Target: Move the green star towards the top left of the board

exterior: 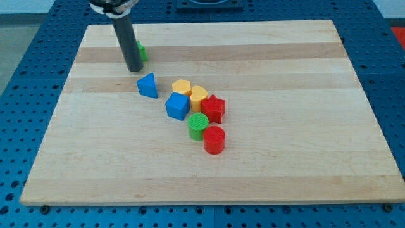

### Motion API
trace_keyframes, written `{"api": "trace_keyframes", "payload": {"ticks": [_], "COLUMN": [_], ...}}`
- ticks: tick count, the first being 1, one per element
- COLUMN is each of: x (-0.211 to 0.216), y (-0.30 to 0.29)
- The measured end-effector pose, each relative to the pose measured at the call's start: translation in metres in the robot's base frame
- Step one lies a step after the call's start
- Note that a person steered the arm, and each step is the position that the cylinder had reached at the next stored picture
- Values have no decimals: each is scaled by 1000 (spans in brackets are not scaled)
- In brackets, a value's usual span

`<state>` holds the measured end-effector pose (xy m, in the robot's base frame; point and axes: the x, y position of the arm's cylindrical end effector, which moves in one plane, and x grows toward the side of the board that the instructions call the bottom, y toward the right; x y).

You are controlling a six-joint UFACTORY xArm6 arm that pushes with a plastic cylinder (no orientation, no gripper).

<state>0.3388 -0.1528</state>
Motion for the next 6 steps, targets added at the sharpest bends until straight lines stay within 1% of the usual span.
{"api": "trace_keyframes", "payload": {"ticks": [1, 2, 3, 4, 5, 6], "x": [0, -4, -19, -23, -24, -34], "y": [34, 40, 32, 1, -10, -21]}}
